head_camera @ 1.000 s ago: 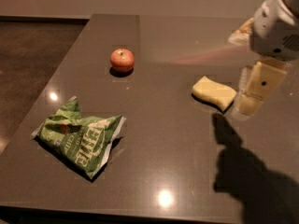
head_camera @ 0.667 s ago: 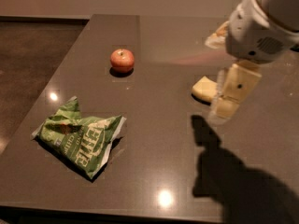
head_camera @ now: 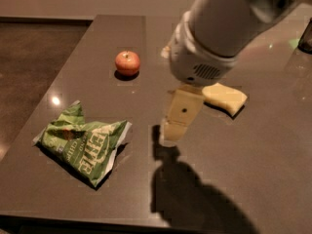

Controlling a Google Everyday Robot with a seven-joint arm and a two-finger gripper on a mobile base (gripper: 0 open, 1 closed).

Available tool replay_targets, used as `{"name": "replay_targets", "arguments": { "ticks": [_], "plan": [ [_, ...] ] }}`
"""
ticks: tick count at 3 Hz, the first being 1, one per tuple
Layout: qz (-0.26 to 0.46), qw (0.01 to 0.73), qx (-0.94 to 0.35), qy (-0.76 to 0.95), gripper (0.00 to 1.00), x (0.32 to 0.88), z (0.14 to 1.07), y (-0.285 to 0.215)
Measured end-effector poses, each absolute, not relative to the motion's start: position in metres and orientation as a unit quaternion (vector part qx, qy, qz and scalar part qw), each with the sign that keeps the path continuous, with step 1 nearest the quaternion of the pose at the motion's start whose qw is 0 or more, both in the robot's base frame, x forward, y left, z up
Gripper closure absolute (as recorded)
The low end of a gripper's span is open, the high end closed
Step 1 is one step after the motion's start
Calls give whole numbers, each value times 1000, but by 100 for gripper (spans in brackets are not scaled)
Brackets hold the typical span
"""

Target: Move green jalapeno chip bag near apple

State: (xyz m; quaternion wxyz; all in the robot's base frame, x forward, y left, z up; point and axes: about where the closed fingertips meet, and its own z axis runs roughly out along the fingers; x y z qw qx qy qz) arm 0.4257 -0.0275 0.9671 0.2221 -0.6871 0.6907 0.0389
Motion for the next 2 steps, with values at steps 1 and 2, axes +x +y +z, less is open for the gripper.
{"name": "replay_targets", "arguments": {
  "ticks": [1, 2],
  "plan": [
    [37, 219, -711, 667, 0, 418, 953, 20],
    [43, 211, -732, 647, 0, 414, 937, 57]
  ]
}}
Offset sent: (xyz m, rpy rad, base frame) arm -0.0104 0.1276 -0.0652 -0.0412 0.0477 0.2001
